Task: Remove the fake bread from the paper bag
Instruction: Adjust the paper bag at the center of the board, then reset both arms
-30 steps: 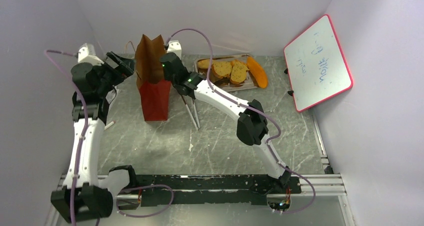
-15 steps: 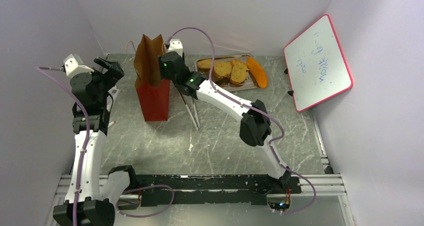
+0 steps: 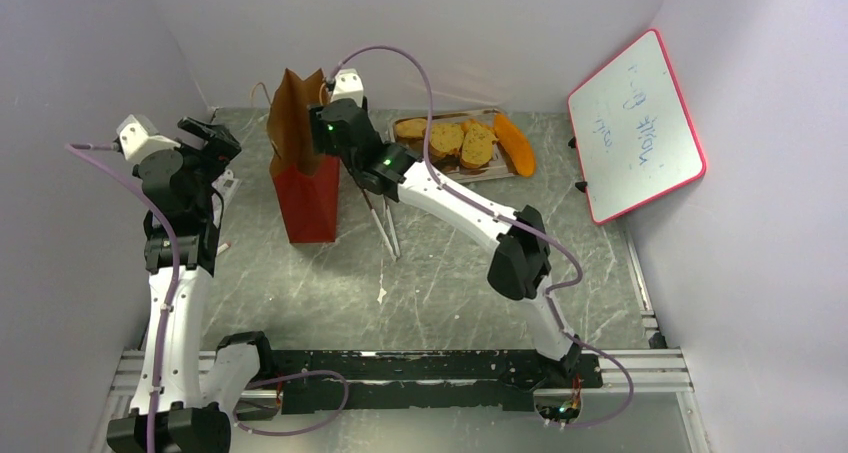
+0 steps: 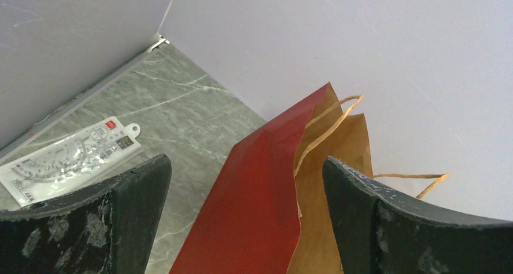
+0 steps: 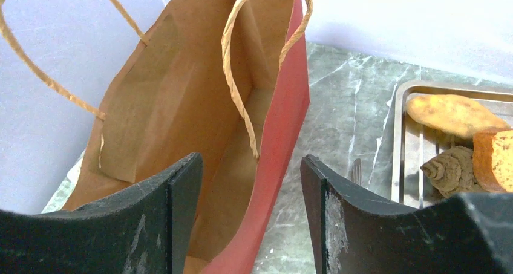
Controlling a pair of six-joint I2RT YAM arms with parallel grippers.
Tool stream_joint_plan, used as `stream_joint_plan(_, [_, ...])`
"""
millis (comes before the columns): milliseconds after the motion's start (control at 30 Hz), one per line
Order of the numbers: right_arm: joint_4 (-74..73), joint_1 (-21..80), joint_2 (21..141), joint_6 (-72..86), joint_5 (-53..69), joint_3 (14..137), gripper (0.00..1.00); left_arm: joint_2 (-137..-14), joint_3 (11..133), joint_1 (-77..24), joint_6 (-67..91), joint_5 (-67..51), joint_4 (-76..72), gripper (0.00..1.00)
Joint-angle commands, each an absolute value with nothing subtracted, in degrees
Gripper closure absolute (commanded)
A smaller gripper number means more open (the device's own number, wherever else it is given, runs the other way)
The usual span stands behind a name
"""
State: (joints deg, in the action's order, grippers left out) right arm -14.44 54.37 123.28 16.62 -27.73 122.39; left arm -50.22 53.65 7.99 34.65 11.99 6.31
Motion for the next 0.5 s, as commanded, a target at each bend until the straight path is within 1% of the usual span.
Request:
stream_joint_plan(0, [-13.1, 55.2, 119.0, 14.4, -29.8, 120.7, 0.35, -48.7, 53.3, 8.2, 35.4, 16.1, 7.0, 0.01])
stream_joint_plan(100, [-11.1, 55.5, 115.2, 13.4, -31.1, 115.5, 0.34, -48.5, 53.3, 8.3, 35.3, 18.3, 7.8, 0.01])
stream_joint_plan(133, [-10.4, 55.7, 113.1, 12.8, -31.7, 113.7, 0.24, -48.4, 53.3, 8.2, 35.3, 18.8, 8.1, 0.01])
stream_joint_plan(167, [-9.6, 55.7, 111.4, 12.3, -32.2, 111.2, 0.22, -48.5, 53.3, 8.2, 35.1, 19.1, 8.2, 0.01])
stream_joint_plan(467, [-4.3, 55.7, 97.7, 7.9, -38.5, 96.2, 0.2, -48.4, 51.2, 8.2, 33.1, 21.7, 6.8, 0.01])
